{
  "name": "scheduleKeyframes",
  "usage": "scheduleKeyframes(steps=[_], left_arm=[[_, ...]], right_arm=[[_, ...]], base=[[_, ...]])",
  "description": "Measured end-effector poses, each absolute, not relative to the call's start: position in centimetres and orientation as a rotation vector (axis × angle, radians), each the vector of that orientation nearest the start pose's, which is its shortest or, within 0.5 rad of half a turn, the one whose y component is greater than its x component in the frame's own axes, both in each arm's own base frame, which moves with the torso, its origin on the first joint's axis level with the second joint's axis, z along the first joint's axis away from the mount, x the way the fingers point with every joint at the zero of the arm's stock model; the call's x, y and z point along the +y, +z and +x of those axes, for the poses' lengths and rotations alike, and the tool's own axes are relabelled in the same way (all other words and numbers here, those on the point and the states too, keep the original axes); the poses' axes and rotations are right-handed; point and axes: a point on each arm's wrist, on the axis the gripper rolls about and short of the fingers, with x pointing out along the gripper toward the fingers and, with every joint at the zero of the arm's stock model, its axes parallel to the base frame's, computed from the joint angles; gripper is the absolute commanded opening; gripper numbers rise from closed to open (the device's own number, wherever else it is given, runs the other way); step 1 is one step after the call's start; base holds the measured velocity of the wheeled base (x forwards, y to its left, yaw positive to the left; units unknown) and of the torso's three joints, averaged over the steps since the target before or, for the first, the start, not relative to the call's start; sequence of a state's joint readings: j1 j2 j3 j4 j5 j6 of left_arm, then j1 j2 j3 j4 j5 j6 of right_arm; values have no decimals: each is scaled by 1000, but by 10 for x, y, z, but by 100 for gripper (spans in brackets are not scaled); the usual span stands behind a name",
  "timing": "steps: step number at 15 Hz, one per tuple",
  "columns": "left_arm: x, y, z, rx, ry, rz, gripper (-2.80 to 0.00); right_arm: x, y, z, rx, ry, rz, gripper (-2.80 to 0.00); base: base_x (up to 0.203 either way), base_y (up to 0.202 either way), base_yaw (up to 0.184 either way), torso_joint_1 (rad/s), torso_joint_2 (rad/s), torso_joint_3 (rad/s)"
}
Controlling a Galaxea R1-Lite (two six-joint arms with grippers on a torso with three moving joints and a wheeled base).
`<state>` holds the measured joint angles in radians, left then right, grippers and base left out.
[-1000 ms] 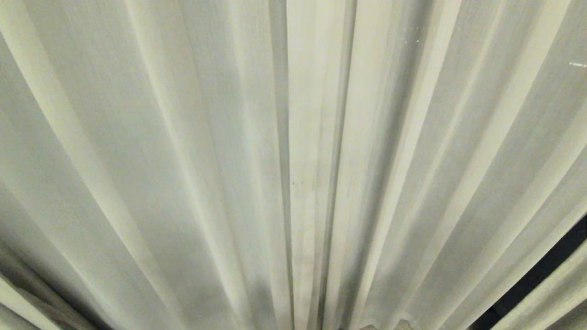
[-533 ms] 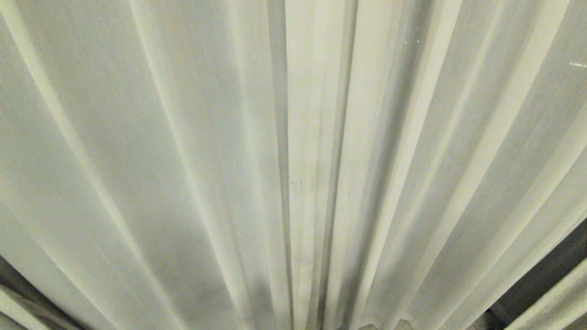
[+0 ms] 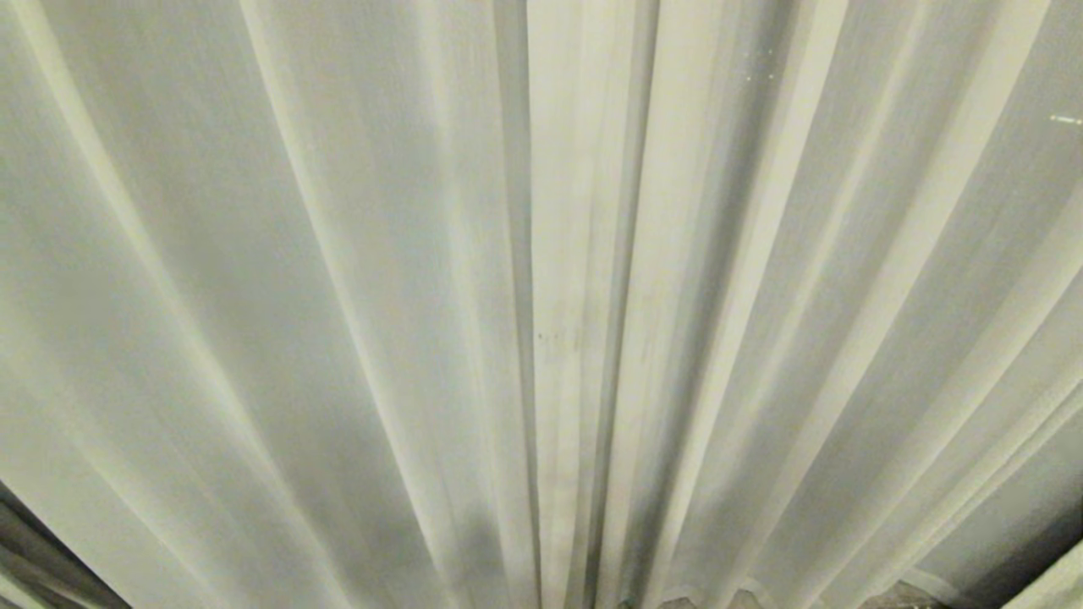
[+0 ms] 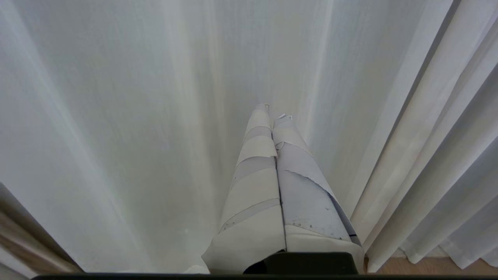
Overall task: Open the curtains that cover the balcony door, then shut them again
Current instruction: Pull the outer curtains open on both sides
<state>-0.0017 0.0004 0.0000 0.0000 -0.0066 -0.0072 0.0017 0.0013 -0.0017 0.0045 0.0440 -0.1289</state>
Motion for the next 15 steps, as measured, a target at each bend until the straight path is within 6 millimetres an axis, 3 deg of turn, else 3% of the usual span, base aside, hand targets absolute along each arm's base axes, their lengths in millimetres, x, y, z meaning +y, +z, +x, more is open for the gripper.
scheduleKeyframes(steps=[15], left_arm=[[0,75,-23,0,-9,-8,-280]], right_arm=[[1,76,-23,0,44,-103,-280]], base=[[0,0,0,0,0,0]])
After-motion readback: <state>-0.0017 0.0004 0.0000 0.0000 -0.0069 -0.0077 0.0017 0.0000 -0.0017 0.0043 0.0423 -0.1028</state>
